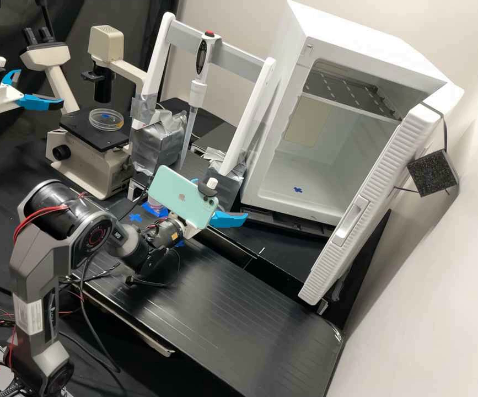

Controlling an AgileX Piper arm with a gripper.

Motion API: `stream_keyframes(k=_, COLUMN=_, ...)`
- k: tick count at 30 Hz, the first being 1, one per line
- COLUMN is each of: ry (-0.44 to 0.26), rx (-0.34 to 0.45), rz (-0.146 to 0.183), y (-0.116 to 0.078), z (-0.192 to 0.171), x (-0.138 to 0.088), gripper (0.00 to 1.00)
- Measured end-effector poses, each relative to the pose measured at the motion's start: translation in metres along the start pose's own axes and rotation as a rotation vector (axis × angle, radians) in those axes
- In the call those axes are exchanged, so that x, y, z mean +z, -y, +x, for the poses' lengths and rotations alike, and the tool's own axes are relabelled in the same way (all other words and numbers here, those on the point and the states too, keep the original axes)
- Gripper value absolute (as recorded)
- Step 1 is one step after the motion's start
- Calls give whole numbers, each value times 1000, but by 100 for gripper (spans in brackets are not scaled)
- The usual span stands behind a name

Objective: Move the petri dish to the bench

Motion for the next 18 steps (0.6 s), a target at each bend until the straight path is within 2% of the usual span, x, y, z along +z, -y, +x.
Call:
stream_keyframes(k=12, ry=-10, rx=-1, rz=-4, y=1, z=-11, x=1, gripper=100)
stream_keyframes(k=14, ry=-31, rx=1, rz=-7, y=2, z=-21, x=0, gripper=100)
stream_keyframes(k=18, ry=-124, rx=17, rz=-4, y=-1, z=-46, x=-11, gripper=100)
